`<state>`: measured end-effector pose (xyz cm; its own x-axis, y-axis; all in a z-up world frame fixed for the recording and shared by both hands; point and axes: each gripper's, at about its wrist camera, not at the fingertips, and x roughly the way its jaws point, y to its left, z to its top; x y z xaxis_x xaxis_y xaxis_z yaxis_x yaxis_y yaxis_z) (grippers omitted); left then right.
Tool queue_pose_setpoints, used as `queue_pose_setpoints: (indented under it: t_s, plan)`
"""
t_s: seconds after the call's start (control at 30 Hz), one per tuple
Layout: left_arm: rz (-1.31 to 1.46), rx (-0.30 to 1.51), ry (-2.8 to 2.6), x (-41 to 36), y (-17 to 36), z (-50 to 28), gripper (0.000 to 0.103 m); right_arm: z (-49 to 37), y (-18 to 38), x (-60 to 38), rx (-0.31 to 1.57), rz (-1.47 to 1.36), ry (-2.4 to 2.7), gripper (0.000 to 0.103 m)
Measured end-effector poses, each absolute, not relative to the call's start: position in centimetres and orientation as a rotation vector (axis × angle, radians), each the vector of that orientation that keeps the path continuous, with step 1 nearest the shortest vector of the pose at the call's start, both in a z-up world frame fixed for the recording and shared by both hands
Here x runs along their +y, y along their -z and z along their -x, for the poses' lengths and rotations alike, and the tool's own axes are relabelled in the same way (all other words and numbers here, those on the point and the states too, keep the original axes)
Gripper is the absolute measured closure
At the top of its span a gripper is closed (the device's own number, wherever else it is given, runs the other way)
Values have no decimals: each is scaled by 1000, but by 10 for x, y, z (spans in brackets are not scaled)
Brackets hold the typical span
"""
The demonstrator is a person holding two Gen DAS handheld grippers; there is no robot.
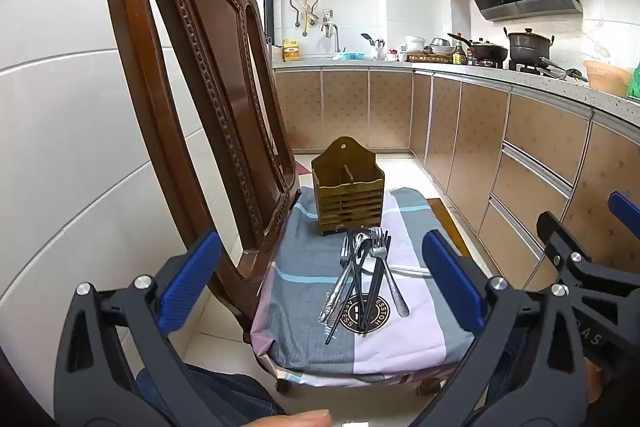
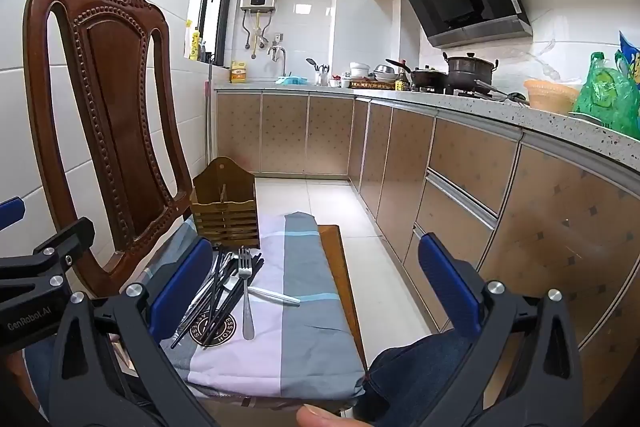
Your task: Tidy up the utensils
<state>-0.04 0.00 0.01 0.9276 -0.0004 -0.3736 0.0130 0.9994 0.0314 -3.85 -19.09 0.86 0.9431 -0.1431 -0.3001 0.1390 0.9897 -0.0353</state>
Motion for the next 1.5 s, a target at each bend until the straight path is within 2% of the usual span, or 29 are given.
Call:
queue_pose_setpoints:
  t_s: [1.5]
  plan:
    - [-46, 397, 6, 0, 0, -1, 3, 37, -13, -191, 314, 5, 141, 3]
